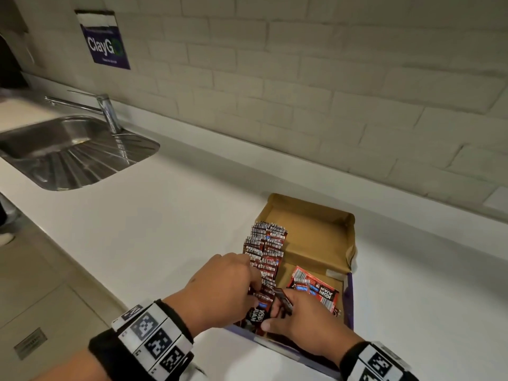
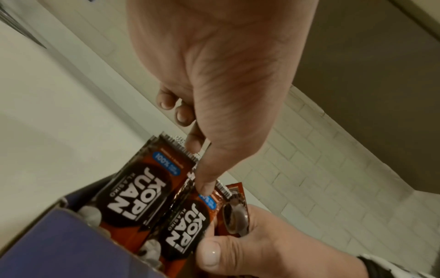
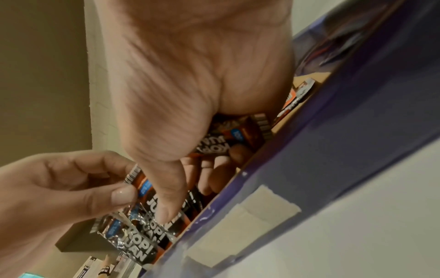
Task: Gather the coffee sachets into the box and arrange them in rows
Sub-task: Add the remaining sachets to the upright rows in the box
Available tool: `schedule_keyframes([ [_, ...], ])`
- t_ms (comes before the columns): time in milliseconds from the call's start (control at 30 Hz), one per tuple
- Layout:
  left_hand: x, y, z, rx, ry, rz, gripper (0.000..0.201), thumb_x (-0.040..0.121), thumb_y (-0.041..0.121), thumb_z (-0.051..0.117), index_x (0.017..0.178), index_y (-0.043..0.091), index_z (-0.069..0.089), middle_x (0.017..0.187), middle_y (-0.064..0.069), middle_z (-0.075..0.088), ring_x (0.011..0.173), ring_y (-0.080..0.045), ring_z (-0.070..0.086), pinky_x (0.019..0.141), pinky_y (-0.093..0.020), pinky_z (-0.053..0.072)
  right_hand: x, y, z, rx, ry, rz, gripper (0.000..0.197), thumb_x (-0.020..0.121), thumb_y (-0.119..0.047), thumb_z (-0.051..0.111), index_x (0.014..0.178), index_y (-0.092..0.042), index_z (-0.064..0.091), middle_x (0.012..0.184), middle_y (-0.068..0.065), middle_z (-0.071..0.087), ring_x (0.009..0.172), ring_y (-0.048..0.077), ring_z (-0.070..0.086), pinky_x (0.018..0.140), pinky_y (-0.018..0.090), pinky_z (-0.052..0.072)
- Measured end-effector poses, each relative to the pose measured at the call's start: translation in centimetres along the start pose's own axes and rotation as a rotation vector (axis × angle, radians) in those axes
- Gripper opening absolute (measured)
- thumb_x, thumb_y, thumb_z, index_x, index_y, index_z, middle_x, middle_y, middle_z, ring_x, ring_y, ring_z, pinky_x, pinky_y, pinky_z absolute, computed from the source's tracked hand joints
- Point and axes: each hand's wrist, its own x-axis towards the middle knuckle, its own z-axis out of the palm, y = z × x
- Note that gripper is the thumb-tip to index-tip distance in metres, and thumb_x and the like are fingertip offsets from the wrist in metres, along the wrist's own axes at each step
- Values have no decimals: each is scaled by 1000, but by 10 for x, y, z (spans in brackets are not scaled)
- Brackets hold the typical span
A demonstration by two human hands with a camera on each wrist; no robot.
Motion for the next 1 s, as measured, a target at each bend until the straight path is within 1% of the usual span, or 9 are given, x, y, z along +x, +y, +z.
schedule_keyframes([
  [133,-3,-2,-2,-131,89,-17,24,89,47,63,110,38,68,105,14,56,101,-10,53,86,-26,42,2,0,2,46,-5,-3,25,79,-35,86,84,-22,65,71,-13,65,59,-6,54,59,8,42],
  [333,-2,0,6,-93,52,-39,21,91,44,61,107,36,71,108,11,58,102,-12,54,87,-32,45,4,1,4,21,6,-15,26,84,-34,83,89,-13,68,72,-8,65,59,-4,54,59,10,42],
  [433,0,-1,7,-94,70,-44,20,92,42,61,106,33,71,107,12,58,103,-12,53,86,-30,43,5,3,2,7,7,-10,27,84,-36,82,88,-14,67,71,-7,65,59,-1,54,58,12,43],
  [533,0,-3,3,-138,71,-46,26,90,44,65,114,36,69,108,15,57,104,-9,52,88,-27,42,4,4,0,16,5,3,27,83,-38,83,87,-15,68,70,-7,64,58,0,54,56,11,42],
  [667,-14,-24,-1,-516,165,-152,26,86,36,76,110,40,69,95,17,57,81,1,55,76,-16,42,3,7,-4,31,5,2,28,83,-38,83,88,-15,69,73,-7,66,62,0,56,60,14,45],
  [733,-28,-40,5,-727,279,-215,25,86,28,78,104,42,69,91,14,60,63,-2,48,64,-12,38,4,7,-3,28,-1,5,29,82,-40,83,88,-16,69,75,-6,67,65,2,57,64,17,46],
  [800,-42,-49,15,-835,292,-234,33,85,20,79,104,45,68,93,12,59,57,-5,40,58,-13,36,5,8,-1,15,1,0,29,82,-42,83,86,-17,68,75,-6,66,65,2,57,65,19,47],
  [867,-51,-49,26,-819,230,-195,44,83,20,81,109,52,64,97,16,56,61,-6,43,60,-14,39,5,9,0,11,10,0,30,82,-45,82,84,-19,67,73,-7,65,64,2,56,64,20,46],
  [1000,-49,-46,37,-699,152,-127,56,88,25,76,123,63,56,101,21,47,79,-1,49,75,-9,40,7,10,4,41,23,2,32,84,-47,79,82,-19,65,69,-8,61,61,3,54,66,24,45],
])
